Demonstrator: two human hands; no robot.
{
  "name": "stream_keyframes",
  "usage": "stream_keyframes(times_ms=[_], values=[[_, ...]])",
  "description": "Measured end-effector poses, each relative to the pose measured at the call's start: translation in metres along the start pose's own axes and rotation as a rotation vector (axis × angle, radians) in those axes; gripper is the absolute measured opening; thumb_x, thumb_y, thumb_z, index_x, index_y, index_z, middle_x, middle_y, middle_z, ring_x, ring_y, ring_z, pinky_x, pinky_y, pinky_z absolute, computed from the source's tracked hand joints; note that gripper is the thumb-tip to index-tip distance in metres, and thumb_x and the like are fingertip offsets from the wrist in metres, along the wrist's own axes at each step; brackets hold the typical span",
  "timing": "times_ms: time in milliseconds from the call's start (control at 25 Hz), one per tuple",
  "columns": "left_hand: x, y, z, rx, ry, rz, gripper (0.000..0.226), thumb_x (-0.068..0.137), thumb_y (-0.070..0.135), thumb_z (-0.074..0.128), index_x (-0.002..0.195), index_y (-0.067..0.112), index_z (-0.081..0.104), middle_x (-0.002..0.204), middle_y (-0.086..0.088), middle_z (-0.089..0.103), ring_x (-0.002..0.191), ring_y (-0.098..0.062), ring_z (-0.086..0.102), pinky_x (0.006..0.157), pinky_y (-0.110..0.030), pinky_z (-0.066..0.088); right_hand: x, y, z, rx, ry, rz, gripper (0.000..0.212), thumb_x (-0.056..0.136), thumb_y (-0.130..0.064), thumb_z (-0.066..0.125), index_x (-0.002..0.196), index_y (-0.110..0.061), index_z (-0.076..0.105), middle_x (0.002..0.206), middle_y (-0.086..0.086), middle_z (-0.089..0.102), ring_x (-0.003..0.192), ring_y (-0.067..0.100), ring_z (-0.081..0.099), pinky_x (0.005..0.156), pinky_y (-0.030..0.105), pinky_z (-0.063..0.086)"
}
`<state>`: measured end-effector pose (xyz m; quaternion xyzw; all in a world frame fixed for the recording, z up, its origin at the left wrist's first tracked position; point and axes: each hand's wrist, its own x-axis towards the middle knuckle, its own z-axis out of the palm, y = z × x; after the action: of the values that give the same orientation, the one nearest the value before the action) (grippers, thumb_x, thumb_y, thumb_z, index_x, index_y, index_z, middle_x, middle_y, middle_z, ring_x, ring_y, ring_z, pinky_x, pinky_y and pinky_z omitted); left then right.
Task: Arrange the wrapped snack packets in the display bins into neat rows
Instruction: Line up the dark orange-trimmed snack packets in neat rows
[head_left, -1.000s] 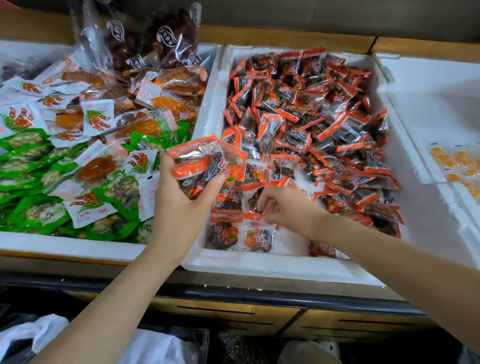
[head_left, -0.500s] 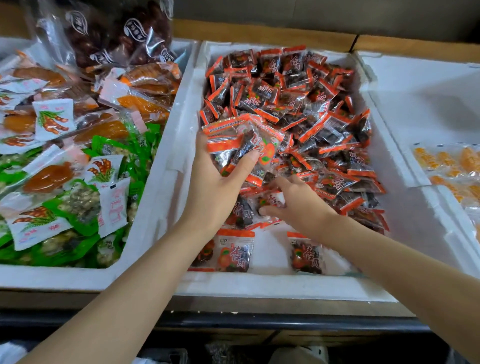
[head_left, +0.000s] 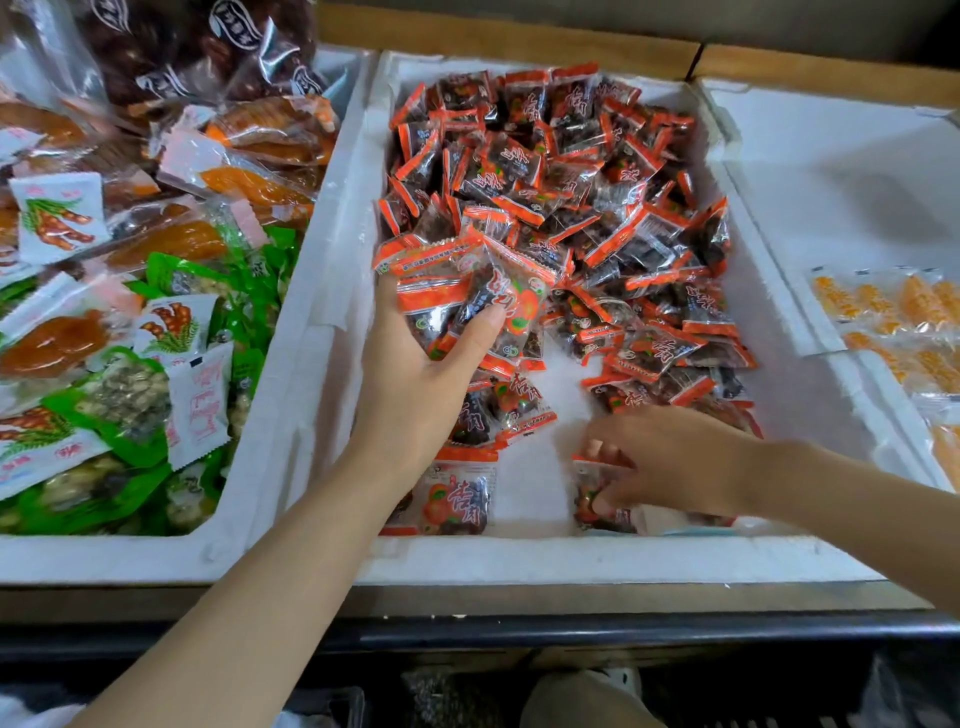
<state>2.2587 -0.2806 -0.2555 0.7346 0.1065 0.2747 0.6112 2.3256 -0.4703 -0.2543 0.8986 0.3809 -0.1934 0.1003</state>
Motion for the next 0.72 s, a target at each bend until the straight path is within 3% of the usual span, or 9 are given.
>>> stream_keyframes(times_ms=[80,200,320,440,520,600,640,720], values=[[0.0,-0.002,0.001,0.012,-0.006,0.005,0.043,0.083,0.029,0.071,0.121,0.028,0.05,0.11,0.019,0.063,0.103,0.007,0.058,0.095,-0.017,0.045,0.008,-0.001,-0.004,0.095,-0.006,-0.036,0.026,0.084,-0.042,0.064,0.093,-0.019,0.056,0.082,-0.01,0.053,0.082,0.014,0.05,0.065,0.027,0.03],[0.0,-0.005,-0.001,0.026,-0.006,0.007,0.044,0.084,0.029,0.071,0.121,0.03,0.048,0.112,0.019,0.062,0.106,0.005,0.056,0.096,-0.018,0.043,0.033,-0.009,-0.01,0.322,0.039,-0.096,0.031,0.086,-0.032,0.065,0.094,-0.002,0.065,0.087,0.005,0.065,0.078,0.017,0.056,0.068,0.026,0.039],[0.0,-0.006,0.0,0.046,-0.039,-0.019,0.049,0.083,0.033,0.07,0.126,0.027,0.047,0.116,0.017,0.06,0.11,0.003,0.055,0.096,-0.017,0.041,0.046,-0.027,-0.001,0.325,0.002,-0.164,0.031,0.083,-0.035,0.068,0.099,-0.009,0.066,0.095,-0.002,0.065,0.084,0.012,0.057,0.075,0.026,0.043],[0.0,-0.008,0.0,0.03,-0.065,-0.032,0.048,0.083,0.032,0.07,0.126,0.024,0.049,0.115,0.014,0.062,0.109,0.001,0.056,0.095,-0.018,0.042,0.036,-0.026,0.0,0.282,0.245,-0.064,0.033,0.081,-0.038,0.07,0.108,-0.024,0.058,0.101,-0.01,0.062,0.079,0.008,0.056,0.073,0.027,0.045],[0.001,-0.01,0.001,0.0,-0.111,-0.036,0.042,0.083,0.029,0.071,0.12,0.025,0.054,0.11,0.015,0.065,0.103,0.004,0.059,0.089,-0.013,0.045,0.017,-0.023,-0.01,0.664,0.444,-0.005,0.038,0.078,-0.031,0.073,0.108,-0.026,0.051,0.098,-0.01,0.062,0.073,0.008,0.06,0.07,0.028,0.05],[0.0,-0.012,0.004,-0.019,-0.192,-0.034,0.036,0.081,0.028,0.072,0.114,0.028,0.057,0.105,0.016,0.067,0.097,0.007,0.061,0.08,-0.007,0.046,-0.006,-0.023,-0.023,1.253,0.455,-0.013,0.052,0.067,-0.032,0.072,0.113,-0.02,0.049,0.099,-0.003,0.064,0.08,0.011,0.066,0.071,0.029,0.057],[0.0,-0.013,0.006,0.001,-0.236,-0.036,0.035,0.079,0.029,0.073,0.111,0.029,0.058,0.104,0.016,0.068,0.096,0.007,0.062,0.079,-0.009,0.046,-0.015,-0.023,-0.027,1.391,0.424,-0.01,0.058,0.063,-0.034,0.069,0.114,-0.017,0.049,0.099,-0.001,0.065,0.084,0.012,0.068,0.073,0.03,0.058],[0.0,-0.015,0.008,0.075,-0.374,-0.056,0.041,0.076,0.032,0.076,0.112,0.029,0.058,0.104,0.016,0.068,0.097,0.005,0.062,0.085,-0.017,0.048,-0.021,-0.023,-0.025,1.379,0.42,0.009,0.051,0.067,-0.036,0.065,0.11,-0.012,0.053,0.086,0.001,0.067,0.078,0.011,0.067,0.071,0.028,0.058]])
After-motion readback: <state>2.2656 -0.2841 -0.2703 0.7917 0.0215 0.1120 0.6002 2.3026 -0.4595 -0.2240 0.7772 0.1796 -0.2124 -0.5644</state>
